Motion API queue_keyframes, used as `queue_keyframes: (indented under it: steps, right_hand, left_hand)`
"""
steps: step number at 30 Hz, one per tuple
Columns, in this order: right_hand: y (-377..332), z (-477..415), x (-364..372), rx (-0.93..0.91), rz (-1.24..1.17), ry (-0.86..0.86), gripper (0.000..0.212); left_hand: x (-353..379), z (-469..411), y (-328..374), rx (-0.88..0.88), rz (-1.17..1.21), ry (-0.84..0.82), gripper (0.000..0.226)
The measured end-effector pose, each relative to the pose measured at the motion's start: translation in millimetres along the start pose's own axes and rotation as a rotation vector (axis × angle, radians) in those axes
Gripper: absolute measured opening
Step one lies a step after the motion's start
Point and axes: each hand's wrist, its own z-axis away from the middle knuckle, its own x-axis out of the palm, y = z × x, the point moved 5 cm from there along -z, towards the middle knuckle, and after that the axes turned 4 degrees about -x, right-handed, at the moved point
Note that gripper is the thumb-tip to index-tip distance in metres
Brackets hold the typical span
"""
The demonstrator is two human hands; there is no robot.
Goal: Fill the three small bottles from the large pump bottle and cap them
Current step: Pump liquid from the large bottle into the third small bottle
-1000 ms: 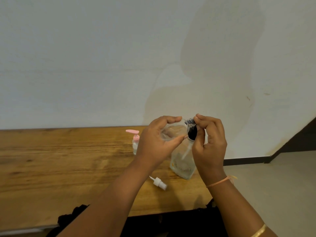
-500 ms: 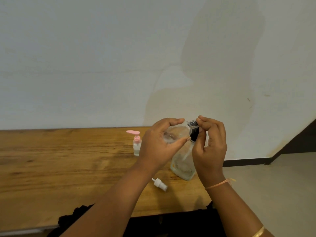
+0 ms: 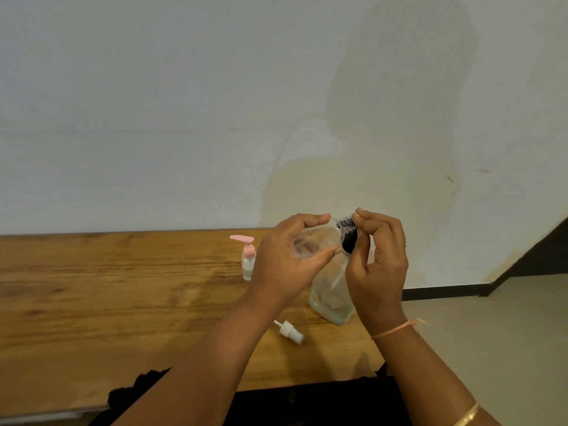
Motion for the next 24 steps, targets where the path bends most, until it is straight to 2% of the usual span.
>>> queue_keyframes:
  steps: [7, 15, 21, 24]
  right_hand:
    - [0.5, -0.2, 1.4, -0.03, 0.009, -0.004, 0.021]
    - [3.8, 4.2, 4.1, -0.01, -0.037, -0.024, 0.024]
    - [-3.7, -1.8, -3.6, 0.0, -0.019, 0.025, 0.023]
    - [-3.2, -2.7, -1.7, -0.013, -0.009, 0.015, 0.022]
  left_hand:
    - [-2.9, 0.1, 2.0, 0.026, -0.073, 0.009, 0.045]
    - [0.7, 4.2, -4.2, -0.013, -0.013, 0.009, 0.043]
    - [-0.5, 2.7, 5.8, 0.09, -0.073, 0.017, 0.044]
    - [-1.9, 0.4, 3.6, 0.079, -0.082, 0.024, 0.044]
